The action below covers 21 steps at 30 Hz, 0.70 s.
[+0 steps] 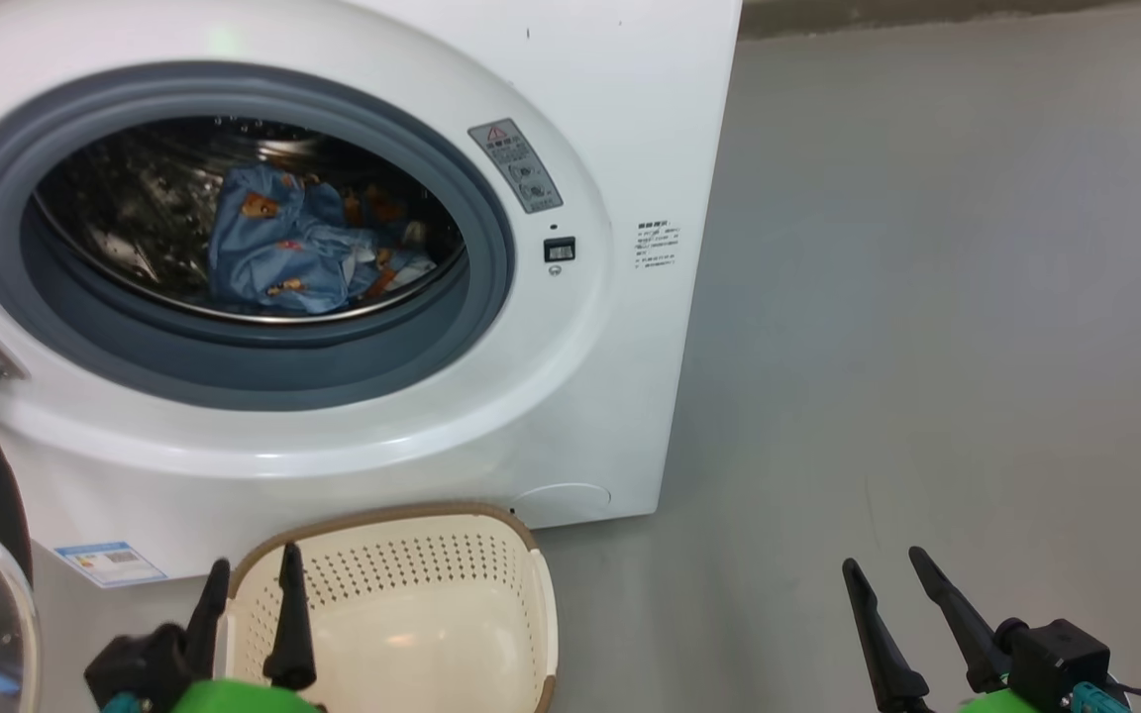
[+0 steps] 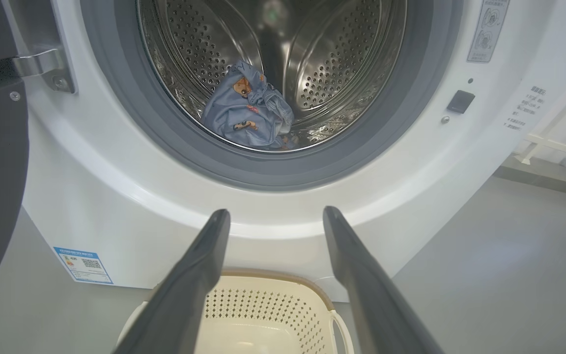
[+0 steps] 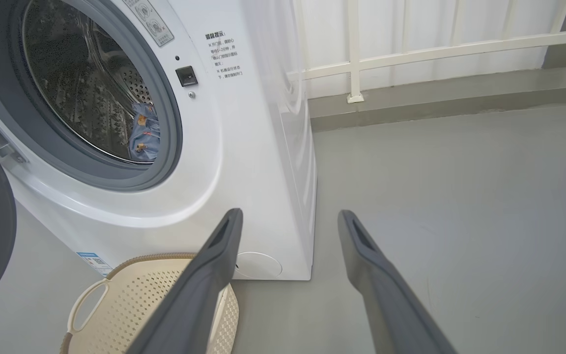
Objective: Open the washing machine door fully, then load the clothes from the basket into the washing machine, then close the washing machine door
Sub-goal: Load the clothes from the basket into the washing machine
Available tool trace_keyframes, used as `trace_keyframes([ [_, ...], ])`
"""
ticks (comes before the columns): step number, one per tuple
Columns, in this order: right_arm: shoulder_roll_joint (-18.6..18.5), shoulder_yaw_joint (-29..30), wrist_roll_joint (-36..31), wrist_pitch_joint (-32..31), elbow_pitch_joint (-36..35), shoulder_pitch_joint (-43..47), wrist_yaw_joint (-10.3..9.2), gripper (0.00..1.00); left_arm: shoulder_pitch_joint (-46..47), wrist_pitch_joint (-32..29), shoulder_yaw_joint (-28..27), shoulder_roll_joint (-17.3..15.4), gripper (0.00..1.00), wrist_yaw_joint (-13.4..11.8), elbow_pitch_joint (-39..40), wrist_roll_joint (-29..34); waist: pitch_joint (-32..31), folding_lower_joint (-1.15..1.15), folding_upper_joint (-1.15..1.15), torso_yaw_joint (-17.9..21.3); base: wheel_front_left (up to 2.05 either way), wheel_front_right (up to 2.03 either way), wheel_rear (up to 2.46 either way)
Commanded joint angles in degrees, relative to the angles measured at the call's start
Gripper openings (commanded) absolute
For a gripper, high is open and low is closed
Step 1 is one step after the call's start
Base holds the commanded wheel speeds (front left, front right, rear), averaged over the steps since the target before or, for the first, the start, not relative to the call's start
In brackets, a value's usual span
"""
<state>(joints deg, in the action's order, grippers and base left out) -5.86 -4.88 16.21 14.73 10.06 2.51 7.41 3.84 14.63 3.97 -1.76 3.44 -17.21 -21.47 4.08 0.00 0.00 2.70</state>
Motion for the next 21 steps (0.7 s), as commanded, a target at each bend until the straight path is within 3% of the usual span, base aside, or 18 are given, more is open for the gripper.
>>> trace_keyframes([
  [1,-0.8,-1.5,-0.8,0.3,-1.2,-0.3,0.08,1.0,0.2,0.4,-1.9,-1.1,1.0,-0.4,1.7,0.3,-0.9,0.0,0.0,0.1,0.0,0.0,0.0],
  [21,-2.0,-0.4,-1.7,0.3,-0.8,3.1,0.08,1.0,-12.7,0.4,-2.5,-1.1,1.0,-0.6,13.2,0.9,-5.5,0.0,0.0,-0.2,0.0,0.0,0.0],
])
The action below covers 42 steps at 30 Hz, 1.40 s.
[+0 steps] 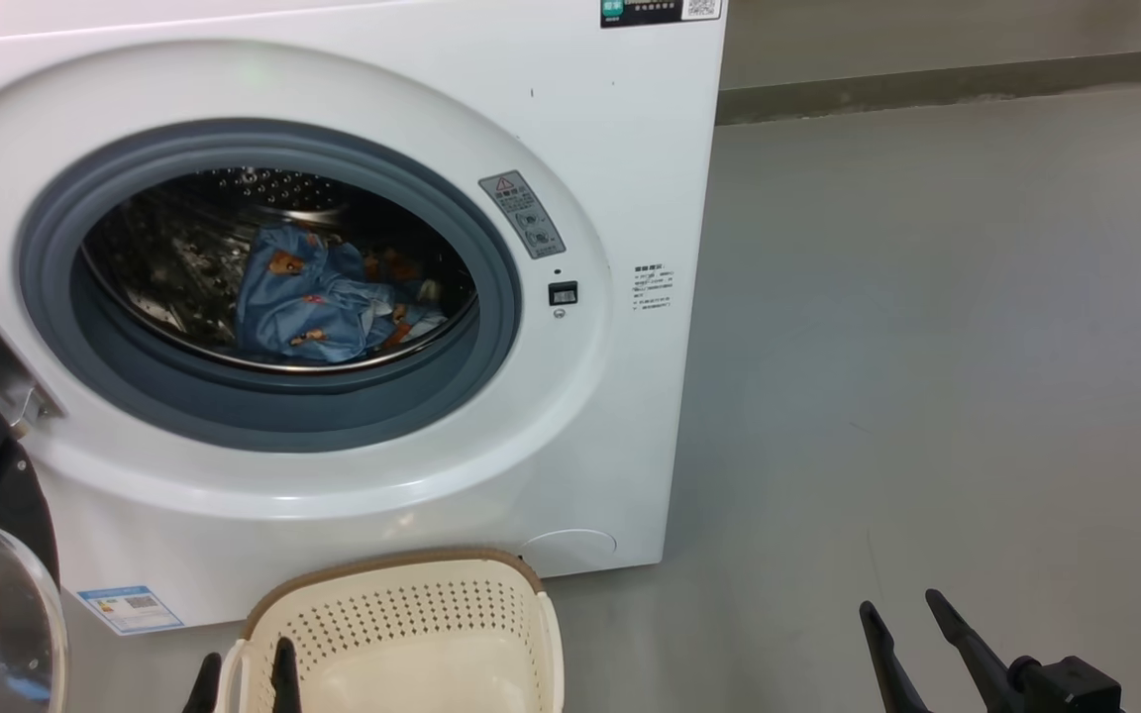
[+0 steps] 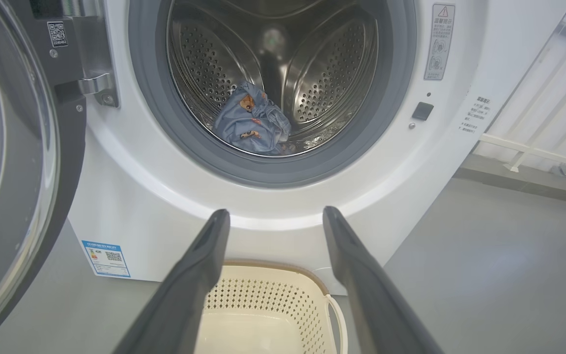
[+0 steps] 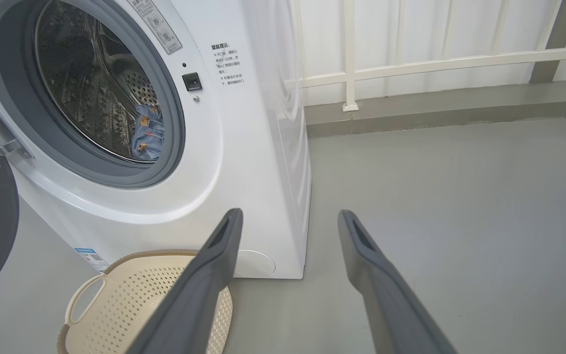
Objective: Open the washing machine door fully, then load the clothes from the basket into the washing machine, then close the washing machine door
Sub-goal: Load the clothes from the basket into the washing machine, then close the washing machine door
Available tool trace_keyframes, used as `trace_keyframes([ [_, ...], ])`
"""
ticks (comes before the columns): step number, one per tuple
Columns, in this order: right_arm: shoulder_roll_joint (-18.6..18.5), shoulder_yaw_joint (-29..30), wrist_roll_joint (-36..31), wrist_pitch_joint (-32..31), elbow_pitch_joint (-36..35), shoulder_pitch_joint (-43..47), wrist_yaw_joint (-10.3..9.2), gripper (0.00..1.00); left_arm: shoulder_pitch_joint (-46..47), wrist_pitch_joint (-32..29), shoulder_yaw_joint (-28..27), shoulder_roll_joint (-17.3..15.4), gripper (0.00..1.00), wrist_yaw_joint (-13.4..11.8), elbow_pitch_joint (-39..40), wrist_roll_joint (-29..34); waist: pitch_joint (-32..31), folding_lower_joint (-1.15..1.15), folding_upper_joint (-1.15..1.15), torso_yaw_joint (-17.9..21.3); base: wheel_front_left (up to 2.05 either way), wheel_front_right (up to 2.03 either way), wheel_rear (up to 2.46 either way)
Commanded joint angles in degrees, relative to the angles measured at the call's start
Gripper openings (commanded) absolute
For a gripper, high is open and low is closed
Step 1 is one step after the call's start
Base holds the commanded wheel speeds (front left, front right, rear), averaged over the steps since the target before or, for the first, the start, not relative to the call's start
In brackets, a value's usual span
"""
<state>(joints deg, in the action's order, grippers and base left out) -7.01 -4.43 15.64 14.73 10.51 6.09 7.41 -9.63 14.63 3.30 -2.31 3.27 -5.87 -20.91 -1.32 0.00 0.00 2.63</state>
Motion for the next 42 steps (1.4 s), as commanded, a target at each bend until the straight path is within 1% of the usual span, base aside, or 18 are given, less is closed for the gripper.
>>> trace_keyframes([
  [1,-0.9,-0.8,-1.1,0.3,-1.2,-0.6,0.08,1.0,0.4,0.4,-1.8,-0.6,1.0,-0.5,2.2,0.2,-0.1,0.0,0.0,-0.2,0.0,0.0,0.0],
  [15,-1.1,-0.8,-1.5,0.3,-1.3,-1.0,0.08,1.0,-2.2,0.4,-0.9,-0.6,1.0,-1.4,4.9,-0.7,-1.0,0.0,0.0,-1.8,0.0,0.0,0.0],
  [42,-1.3,-1.7,-1.5,0.3,-1.0,-1.1,0.08,1.0,-2.9,0.4,-1.1,-0.6,1.0,-1.7,5.8,0.0,-1.2,0.0,0.0,-2.2,0.0,0.0,0.0],
])
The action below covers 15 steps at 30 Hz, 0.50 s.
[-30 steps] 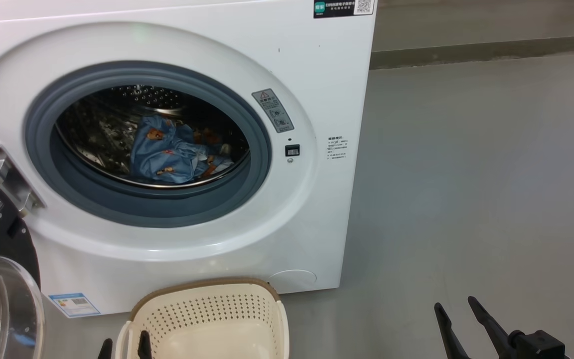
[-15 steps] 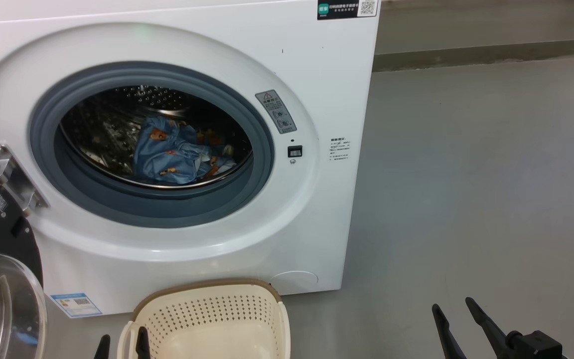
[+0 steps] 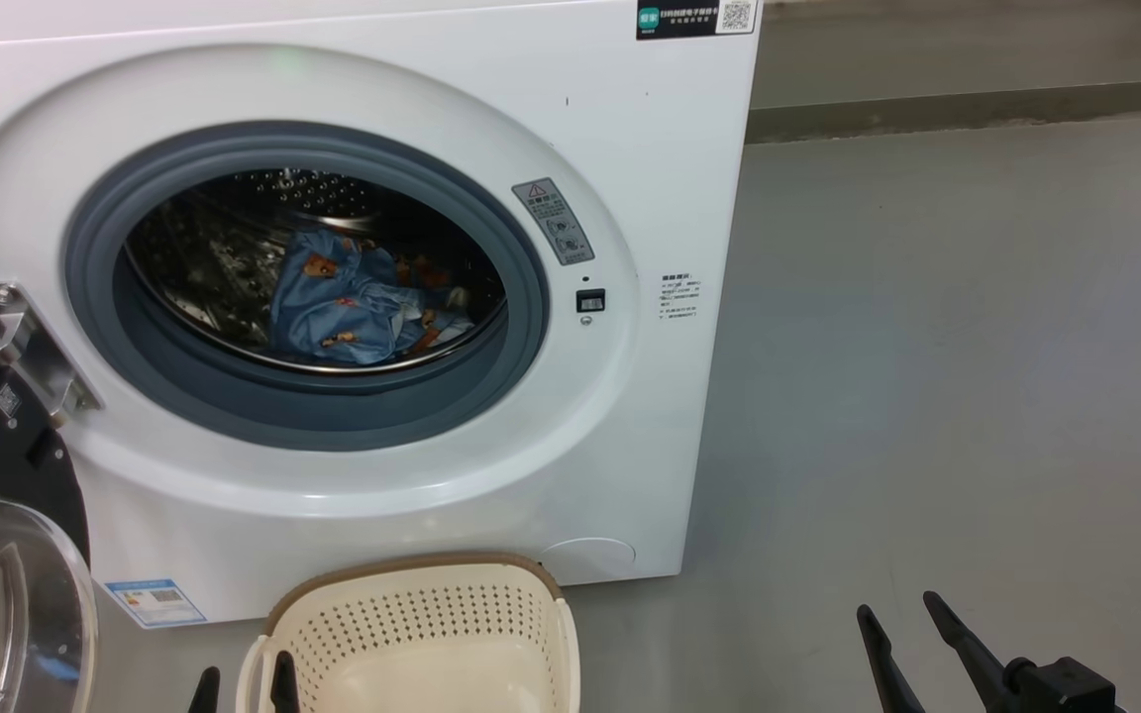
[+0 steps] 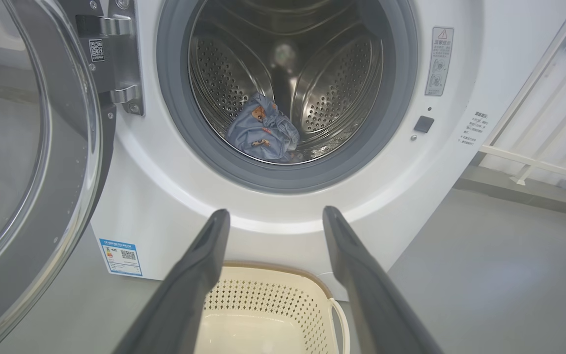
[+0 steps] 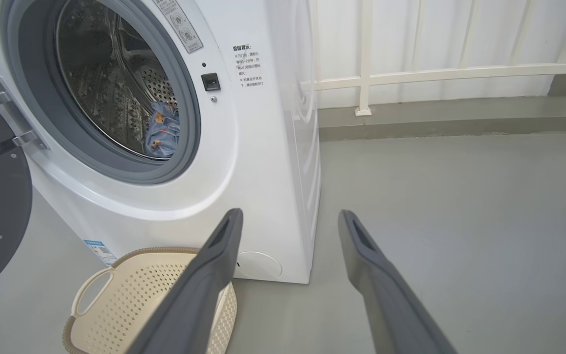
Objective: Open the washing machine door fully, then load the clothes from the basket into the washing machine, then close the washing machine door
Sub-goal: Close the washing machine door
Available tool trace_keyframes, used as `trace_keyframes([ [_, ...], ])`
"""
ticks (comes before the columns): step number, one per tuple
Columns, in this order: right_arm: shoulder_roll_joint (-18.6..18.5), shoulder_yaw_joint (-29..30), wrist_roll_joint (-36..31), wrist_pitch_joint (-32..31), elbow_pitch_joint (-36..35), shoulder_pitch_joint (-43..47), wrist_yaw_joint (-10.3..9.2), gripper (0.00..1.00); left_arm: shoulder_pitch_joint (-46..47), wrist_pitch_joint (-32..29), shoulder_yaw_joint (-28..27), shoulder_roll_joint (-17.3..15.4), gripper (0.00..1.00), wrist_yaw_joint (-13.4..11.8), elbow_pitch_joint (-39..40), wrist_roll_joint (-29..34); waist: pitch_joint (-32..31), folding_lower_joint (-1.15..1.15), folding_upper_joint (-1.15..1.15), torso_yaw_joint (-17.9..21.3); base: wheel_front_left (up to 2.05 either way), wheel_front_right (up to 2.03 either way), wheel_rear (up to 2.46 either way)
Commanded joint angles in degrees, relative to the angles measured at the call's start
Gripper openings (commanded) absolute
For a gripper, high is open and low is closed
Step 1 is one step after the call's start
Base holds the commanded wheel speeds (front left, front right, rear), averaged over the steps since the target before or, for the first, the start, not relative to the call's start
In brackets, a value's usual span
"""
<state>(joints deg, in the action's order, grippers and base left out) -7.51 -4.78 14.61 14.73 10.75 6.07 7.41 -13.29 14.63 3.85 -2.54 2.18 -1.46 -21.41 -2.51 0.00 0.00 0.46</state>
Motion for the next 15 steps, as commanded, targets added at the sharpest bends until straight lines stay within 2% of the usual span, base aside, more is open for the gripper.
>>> trace_keyframes([
  [1,-0.9,-1.4,-0.4,0.3,-1.2,-1.1,0.08,1.0,0.9,0.4,-1.6,-0.3,1.0,-0.7,1.3,0.5,0.0,0.0,0.0,0.0,0.0,0.0,0.0],
  [8,-0.9,-1.2,-0.3,0.3,-1.4,-1.2,0.08,1.0,1.1,0.4,-1.5,-0.3,1.0,-1.3,0.9,0.8,0.2,0.0,0.0,-0.1,-0.51,0.51,0.0],
  [15,-0.7,-1.1,-0.3,0.3,-1.6,-1.3,0.08,1.0,1.4,0.4,-1.3,-0.3,1.0,-1.5,0.9,0.6,0.8,0.0,0.0,-0.2,-1.44,1.44,0.0],
])
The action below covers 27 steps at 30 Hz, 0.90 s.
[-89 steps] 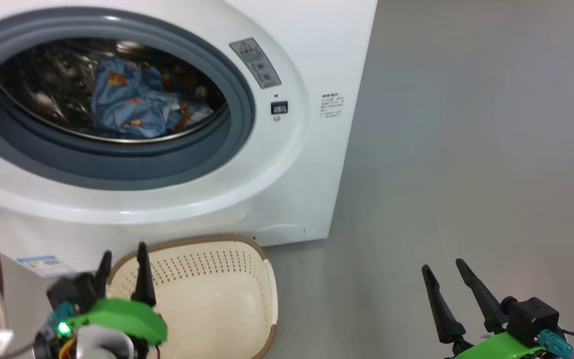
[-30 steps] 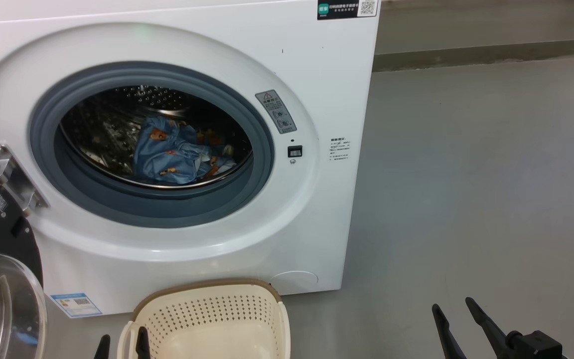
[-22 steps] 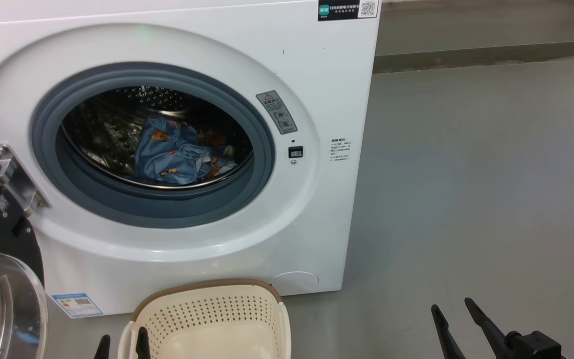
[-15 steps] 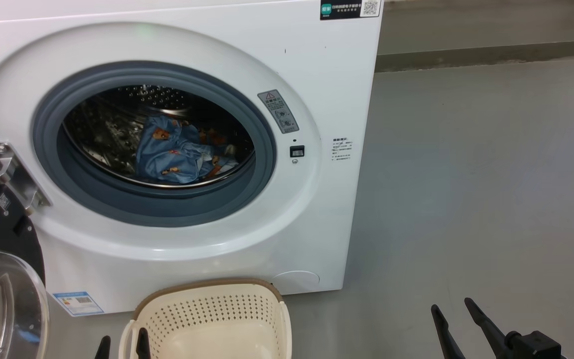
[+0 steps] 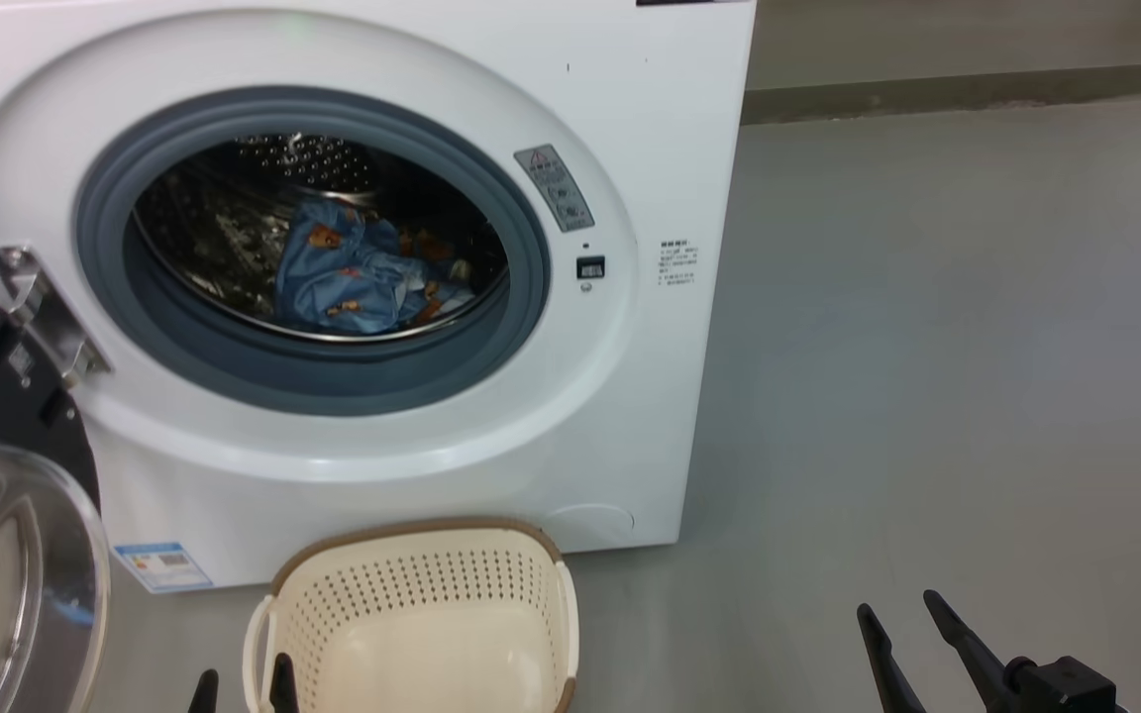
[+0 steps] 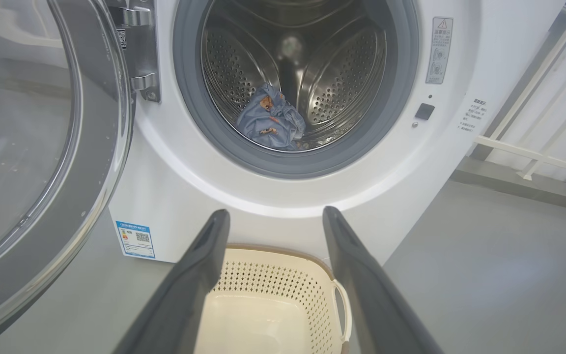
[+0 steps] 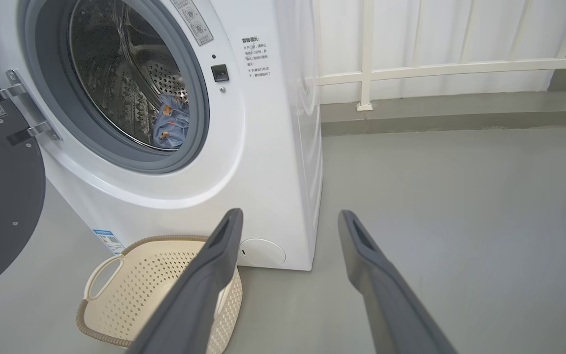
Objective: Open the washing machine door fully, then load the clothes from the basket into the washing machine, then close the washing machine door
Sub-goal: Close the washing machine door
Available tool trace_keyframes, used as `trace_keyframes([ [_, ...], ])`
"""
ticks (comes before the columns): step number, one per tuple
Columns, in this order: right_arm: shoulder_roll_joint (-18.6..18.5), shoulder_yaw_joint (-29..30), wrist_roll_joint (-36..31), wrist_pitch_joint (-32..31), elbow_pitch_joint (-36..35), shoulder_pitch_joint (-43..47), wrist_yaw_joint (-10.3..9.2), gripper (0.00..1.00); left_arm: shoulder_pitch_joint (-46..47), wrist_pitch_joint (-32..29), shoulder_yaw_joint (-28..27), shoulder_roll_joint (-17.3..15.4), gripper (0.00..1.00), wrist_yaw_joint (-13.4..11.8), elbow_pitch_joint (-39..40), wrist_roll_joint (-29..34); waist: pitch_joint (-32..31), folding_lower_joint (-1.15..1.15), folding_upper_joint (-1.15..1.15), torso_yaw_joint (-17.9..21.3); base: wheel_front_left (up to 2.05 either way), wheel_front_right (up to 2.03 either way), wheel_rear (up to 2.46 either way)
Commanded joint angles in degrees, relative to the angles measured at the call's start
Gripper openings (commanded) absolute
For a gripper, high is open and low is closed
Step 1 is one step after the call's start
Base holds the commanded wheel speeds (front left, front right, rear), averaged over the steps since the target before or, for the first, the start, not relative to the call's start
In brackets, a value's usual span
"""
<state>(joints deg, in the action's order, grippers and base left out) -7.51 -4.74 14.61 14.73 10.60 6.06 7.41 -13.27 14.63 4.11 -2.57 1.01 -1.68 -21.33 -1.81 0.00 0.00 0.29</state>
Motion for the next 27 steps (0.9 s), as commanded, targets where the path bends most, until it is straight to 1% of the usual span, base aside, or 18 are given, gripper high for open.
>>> trace_keyframes([
  [1,-0.7,-1.2,-0.3,0.3,-1.4,-1.3,0.08,1.0,1.4,0.4,-1.5,-0.3,1.0,-0.4,1.1,0.5,0.1,0.0,0.0,-0.1,-1.72,1.72,0.0],
  [7,-0.7,-1.2,-0.2,0.3,-1.4,-1.4,0.08,1.0,1.5,0.4,-1.4,-0.3,1.0,-0.5,1.0,0.4,0.6,0.0,0.0,-0.1,-1.49,1.49,0.0],
  [12,-0.7,-1.2,-0.2,0.3,-1.3,-1.6,0.08,1.0,1.6,0.4,-1.4,-0.3,1.0,-0.5,1.0,0.5,0.9,0.0,0.0,-0.2,-0.85,0.85,0.0],
  [27,-0.4,-1.1,-0.3,0.3,-1.2,-1.7,0.08,1.0,1.8,0.4,-1.4,-0.3,1.0,-0.5,0.7,0.4,0.6,0.0,0.0,-0.6,-0.06,0.06,0.0],
])
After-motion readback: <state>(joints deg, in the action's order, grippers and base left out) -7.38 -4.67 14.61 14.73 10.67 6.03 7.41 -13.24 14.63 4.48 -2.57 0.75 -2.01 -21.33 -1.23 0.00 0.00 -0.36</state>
